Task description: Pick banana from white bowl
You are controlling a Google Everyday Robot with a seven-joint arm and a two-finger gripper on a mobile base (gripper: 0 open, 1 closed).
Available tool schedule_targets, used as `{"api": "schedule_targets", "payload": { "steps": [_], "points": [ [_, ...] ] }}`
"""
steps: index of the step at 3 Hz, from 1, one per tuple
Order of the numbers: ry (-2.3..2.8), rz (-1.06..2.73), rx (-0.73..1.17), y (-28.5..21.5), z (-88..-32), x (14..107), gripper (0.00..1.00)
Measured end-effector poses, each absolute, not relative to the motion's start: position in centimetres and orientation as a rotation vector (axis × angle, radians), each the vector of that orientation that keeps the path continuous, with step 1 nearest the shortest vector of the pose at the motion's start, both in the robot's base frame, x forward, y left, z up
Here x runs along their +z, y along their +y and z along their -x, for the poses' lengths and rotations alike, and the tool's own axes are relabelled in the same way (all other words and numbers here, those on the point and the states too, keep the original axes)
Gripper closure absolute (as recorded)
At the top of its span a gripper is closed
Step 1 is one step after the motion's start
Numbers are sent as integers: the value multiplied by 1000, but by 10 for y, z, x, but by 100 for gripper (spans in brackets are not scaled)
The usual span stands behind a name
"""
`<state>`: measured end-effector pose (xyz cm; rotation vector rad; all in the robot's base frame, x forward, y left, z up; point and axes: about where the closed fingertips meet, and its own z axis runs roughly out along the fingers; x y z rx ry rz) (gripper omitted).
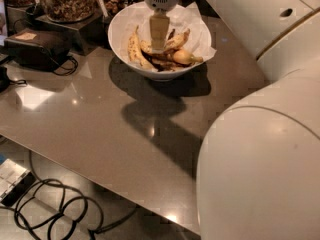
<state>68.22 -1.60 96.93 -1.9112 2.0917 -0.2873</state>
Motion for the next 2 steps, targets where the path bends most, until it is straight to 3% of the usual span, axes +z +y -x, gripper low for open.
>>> {"api": "schedule_targets", "payload": {
  "steps": [2],
  "points": [
    [2106,1904,-279,-15,-697,964,26]
  ]
}}
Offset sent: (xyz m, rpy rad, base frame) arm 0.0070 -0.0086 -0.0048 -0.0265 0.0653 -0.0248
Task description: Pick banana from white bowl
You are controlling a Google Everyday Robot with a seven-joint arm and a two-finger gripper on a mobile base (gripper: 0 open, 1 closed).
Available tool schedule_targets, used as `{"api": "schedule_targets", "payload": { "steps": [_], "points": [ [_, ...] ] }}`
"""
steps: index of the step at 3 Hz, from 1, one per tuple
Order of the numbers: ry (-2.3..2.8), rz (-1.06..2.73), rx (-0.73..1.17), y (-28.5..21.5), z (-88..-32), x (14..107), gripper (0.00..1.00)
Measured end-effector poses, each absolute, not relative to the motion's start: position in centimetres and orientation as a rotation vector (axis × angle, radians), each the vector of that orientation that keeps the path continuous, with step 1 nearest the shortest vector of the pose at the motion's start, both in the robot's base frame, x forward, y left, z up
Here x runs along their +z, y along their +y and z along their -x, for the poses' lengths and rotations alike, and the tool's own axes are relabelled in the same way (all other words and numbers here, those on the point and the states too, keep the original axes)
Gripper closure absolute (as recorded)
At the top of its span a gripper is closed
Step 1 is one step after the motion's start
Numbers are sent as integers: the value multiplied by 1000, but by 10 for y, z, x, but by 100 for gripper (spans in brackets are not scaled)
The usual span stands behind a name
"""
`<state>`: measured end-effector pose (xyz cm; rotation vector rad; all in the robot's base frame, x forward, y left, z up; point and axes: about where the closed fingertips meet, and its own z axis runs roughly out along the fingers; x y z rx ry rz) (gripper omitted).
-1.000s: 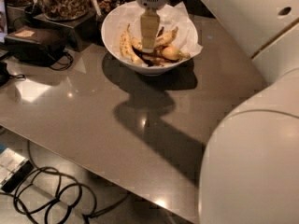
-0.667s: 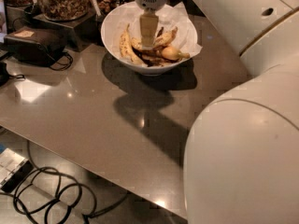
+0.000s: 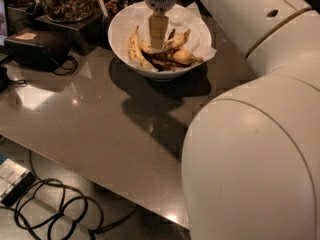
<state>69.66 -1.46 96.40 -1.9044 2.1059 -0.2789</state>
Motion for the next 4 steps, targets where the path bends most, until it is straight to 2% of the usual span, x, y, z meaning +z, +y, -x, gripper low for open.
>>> {"api": "schedule_targets", "payload": {
  "steps": [1,2,3,4],
  "points": [
    [2108,1902,-278,-14,-700,963,26],
    [2108,1902,-278,-14,-700,963,7],
    [2108,1902,-278,-14,-700,963,0],
    [2099,1876,-291,-12,-710,960,0]
  ]
}}
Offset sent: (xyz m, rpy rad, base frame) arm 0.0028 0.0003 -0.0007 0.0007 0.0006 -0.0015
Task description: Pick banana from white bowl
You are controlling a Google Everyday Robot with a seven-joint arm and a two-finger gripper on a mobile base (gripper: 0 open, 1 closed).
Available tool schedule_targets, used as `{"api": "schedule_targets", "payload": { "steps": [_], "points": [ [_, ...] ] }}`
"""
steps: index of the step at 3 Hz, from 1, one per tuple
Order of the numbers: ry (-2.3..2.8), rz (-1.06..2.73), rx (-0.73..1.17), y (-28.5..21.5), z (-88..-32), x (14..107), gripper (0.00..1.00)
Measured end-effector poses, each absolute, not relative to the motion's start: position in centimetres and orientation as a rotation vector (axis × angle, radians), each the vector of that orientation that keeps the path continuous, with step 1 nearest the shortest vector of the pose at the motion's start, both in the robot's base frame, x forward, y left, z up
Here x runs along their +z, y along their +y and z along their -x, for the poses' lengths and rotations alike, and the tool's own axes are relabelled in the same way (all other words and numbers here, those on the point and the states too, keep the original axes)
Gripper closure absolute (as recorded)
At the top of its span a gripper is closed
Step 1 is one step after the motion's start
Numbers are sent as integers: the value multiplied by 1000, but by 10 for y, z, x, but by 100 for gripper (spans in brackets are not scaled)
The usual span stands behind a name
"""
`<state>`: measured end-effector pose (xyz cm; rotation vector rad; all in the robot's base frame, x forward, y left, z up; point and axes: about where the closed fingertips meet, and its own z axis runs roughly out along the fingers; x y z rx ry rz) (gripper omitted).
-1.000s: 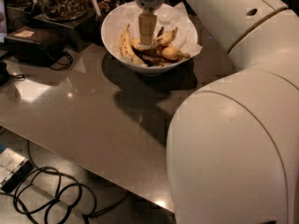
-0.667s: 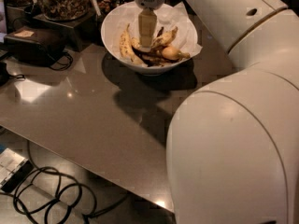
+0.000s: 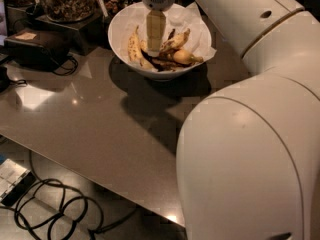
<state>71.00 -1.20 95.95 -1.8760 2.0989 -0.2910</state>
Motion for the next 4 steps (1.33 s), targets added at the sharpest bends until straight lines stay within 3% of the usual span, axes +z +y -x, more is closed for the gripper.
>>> {"api": "schedule_targets", "payload": {
  "steps": [1,3,4],
  "points": [
    [2112,1855,-274,-15,-714,952,0],
    [2153,1849,-255,-17,-710,933,35],
    [2166,1868,-257,-14,-709,922,33]
  ]
}}
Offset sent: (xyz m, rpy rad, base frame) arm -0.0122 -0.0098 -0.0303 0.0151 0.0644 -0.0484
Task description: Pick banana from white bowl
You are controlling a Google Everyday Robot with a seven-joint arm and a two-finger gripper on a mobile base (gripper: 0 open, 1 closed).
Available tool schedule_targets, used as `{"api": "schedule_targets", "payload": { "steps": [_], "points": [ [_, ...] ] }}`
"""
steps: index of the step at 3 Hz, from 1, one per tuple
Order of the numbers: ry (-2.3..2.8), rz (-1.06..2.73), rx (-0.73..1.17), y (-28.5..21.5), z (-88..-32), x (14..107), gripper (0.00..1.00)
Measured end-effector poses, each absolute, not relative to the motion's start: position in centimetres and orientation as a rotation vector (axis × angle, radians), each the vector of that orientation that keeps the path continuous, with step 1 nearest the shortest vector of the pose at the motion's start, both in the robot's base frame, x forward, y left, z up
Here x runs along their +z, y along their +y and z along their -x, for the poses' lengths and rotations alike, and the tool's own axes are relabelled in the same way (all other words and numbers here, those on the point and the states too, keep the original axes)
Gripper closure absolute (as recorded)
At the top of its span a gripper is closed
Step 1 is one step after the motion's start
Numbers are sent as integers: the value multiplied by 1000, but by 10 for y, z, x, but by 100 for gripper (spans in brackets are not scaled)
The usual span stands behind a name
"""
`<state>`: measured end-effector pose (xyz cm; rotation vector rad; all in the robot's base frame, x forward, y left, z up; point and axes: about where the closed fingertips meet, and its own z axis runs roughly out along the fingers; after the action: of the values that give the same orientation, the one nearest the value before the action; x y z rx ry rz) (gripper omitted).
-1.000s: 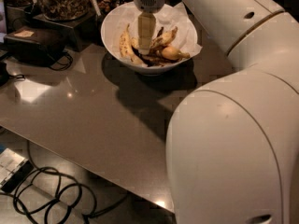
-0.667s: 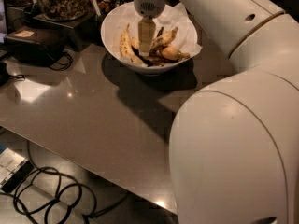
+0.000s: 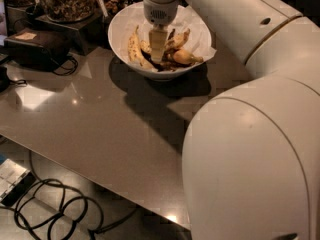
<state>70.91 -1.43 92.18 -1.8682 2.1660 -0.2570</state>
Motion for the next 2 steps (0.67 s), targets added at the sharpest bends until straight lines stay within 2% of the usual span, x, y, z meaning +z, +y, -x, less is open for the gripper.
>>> {"api": "schedule_targets", "payload": {
  "steps": [1,2],
  "points": [
    [2193,1884,-255,-13,-706,907,31],
    [2217,1904,-256,-12,-707,892,50]
  ]
}}
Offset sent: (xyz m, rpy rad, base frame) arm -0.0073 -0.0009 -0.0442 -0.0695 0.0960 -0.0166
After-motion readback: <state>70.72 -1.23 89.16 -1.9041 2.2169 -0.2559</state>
